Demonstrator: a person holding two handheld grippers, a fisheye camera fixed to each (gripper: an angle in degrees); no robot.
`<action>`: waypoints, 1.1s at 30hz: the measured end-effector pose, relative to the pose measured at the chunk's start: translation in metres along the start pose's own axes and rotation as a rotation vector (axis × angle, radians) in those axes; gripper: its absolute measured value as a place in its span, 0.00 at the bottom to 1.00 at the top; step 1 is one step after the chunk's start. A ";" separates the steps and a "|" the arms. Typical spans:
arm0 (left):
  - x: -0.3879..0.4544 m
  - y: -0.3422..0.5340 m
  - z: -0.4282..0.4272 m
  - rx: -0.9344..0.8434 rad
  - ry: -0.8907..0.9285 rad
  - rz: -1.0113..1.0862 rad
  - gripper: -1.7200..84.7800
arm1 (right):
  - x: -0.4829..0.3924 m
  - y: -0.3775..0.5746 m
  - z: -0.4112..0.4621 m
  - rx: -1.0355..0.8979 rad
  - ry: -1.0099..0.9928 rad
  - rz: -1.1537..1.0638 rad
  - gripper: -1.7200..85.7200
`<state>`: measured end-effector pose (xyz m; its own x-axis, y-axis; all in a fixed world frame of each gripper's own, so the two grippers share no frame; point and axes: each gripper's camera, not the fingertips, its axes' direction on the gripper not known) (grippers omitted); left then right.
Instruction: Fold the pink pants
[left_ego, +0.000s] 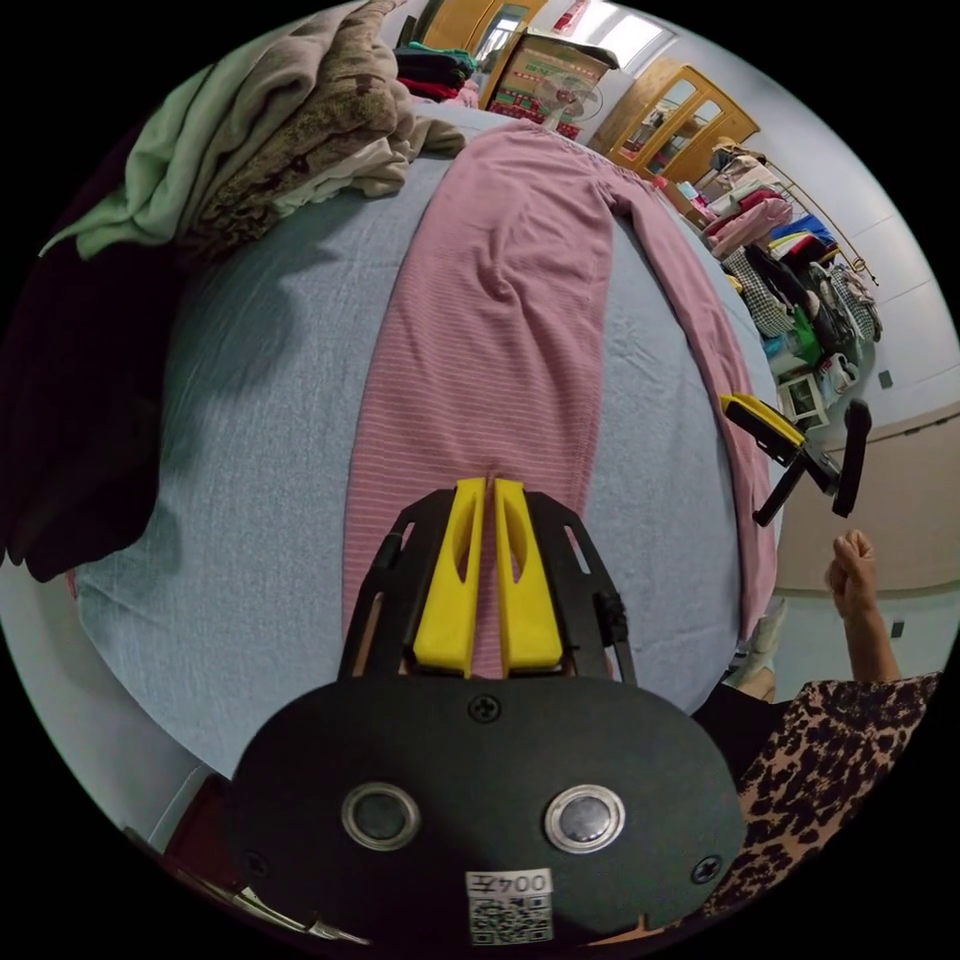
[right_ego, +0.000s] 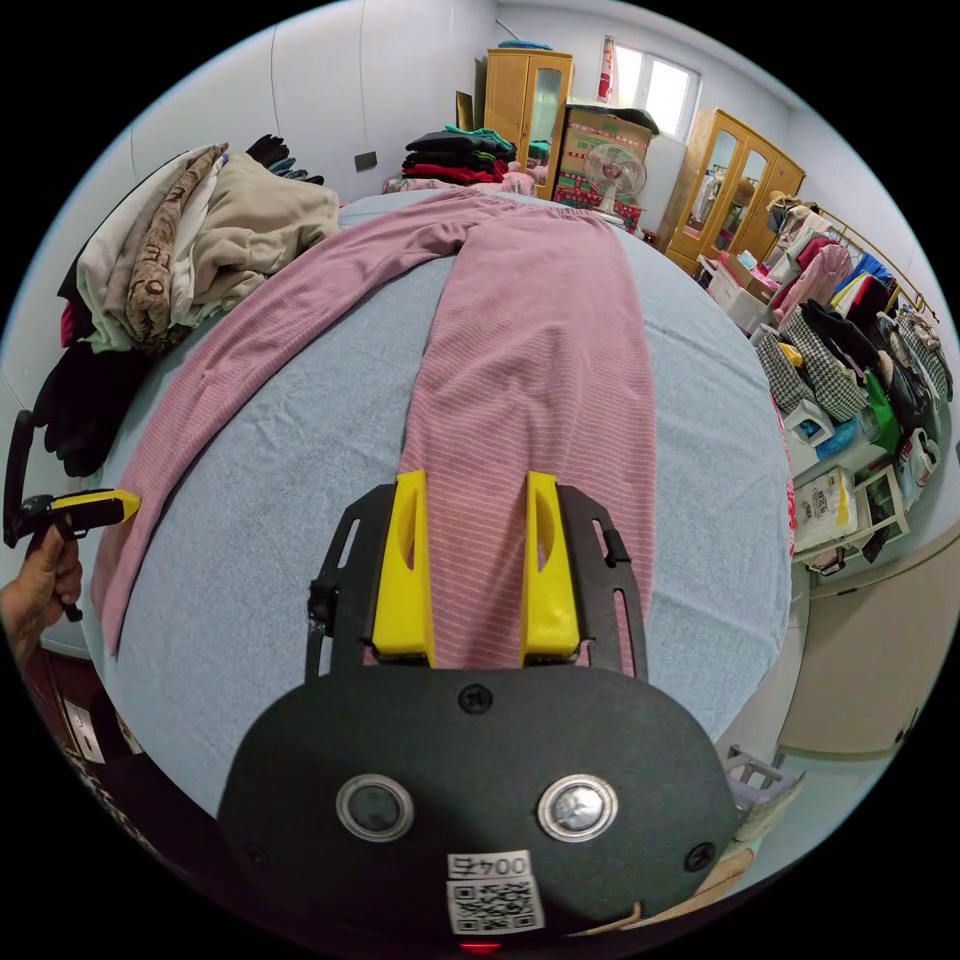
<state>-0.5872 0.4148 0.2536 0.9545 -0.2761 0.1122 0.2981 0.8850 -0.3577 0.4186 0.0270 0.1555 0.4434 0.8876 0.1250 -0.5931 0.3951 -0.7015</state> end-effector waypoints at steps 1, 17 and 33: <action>-0.001 0.001 -0.001 0.002 0.000 -0.006 0.03 | -0.001 -0.001 -0.001 0.000 0.000 0.000 0.18; -0.011 0.009 -0.019 0.007 -0.027 -0.037 0.05 | -0.012 -0.014 -0.011 0.000 -0.002 0.001 0.18; -0.051 0.065 -0.082 0.078 0.031 -0.108 0.09 | -0.023 -0.035 -0.021 -0.001 0.006 -0.021 0.17</action>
<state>-0.6168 0.4555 0.1487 0.9169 -0.3817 0.1165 0.3990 0.8757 -0.2720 0.4430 -0.0116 0.1624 0.4598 0.8776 0.1358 -0.5830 0.4137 -0.6992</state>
